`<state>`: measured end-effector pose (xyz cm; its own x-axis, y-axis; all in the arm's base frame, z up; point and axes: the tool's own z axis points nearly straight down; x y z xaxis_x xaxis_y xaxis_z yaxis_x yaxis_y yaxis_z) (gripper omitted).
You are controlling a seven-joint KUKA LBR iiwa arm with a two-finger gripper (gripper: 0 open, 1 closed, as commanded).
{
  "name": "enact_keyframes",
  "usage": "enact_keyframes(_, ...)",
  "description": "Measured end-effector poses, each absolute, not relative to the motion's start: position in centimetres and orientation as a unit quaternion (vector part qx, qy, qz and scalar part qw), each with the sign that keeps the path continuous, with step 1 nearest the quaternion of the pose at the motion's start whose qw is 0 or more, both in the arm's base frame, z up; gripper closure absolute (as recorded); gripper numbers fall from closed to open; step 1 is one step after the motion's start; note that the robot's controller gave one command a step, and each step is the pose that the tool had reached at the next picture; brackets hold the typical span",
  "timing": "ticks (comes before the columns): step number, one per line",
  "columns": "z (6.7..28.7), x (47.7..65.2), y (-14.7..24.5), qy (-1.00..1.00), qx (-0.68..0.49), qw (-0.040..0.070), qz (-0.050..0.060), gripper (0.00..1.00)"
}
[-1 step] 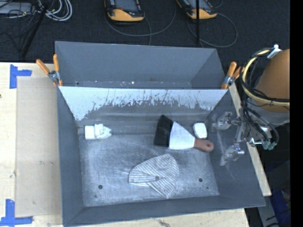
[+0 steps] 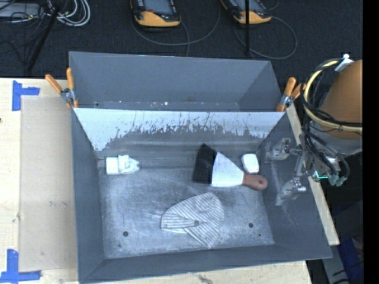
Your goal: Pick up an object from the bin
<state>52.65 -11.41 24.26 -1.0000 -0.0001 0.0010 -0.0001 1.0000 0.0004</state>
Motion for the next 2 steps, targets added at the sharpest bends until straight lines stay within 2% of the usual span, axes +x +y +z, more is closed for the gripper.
enact_keyframes(1, 21.2, 53.0, -10.7, -0.999, -0.036, -0.002, 0.0, 0.0)
enact_keyframes(2, 16.5, 55.8, -8.4, -0.991, -0.132, -0.001, 0.0, 0.0)
